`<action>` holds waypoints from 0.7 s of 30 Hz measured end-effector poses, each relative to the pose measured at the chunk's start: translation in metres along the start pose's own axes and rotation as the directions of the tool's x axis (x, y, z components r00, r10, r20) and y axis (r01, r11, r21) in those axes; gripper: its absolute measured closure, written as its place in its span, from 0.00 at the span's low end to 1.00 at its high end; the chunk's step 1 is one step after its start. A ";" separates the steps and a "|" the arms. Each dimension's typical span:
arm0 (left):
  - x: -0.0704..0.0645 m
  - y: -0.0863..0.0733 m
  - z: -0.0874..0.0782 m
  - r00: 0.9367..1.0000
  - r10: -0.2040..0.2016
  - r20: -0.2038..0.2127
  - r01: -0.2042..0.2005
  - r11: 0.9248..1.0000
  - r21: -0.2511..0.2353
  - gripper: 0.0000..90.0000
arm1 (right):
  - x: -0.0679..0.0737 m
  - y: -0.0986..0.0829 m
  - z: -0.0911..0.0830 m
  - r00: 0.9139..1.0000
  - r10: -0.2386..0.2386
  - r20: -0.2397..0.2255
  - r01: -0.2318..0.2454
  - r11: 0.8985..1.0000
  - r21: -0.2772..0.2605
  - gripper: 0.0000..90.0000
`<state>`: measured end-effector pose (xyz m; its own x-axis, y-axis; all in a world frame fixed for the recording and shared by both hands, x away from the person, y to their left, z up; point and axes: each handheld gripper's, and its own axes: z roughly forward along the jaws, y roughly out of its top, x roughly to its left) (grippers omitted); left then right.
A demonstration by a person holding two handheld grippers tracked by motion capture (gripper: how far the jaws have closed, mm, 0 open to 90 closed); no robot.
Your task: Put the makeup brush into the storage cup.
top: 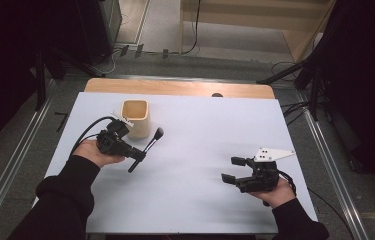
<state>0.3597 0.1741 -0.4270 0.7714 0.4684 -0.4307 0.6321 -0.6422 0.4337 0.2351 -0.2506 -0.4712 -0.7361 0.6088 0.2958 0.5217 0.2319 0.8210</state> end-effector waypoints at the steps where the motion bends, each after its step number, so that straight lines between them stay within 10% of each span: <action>1: -0.001 -0.002 0.001 1.000 -0.002 0.019 0.002 1.000 -0.025 0.89 | 0.002 0.002 -0.001 1.000 0.002 -0.002 -0.002 1.000 -0.018 0.26; 21: -0.026 -0.020 0.015 0.996 -0.031 0.089 0.048 0.979 -0.197 0.89 | 0.007 0.011 0.004 0.993 0.101 -0.054 -0.104 0.993 -0.057 0.24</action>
<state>0.3255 0.1659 -0.4362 0.7422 0.4321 -0.5123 0.6702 -0.4871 0.5600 0.2372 -0.2404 -0.4624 -0.7017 0.5873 0.4033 0.5702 0.1234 0.8122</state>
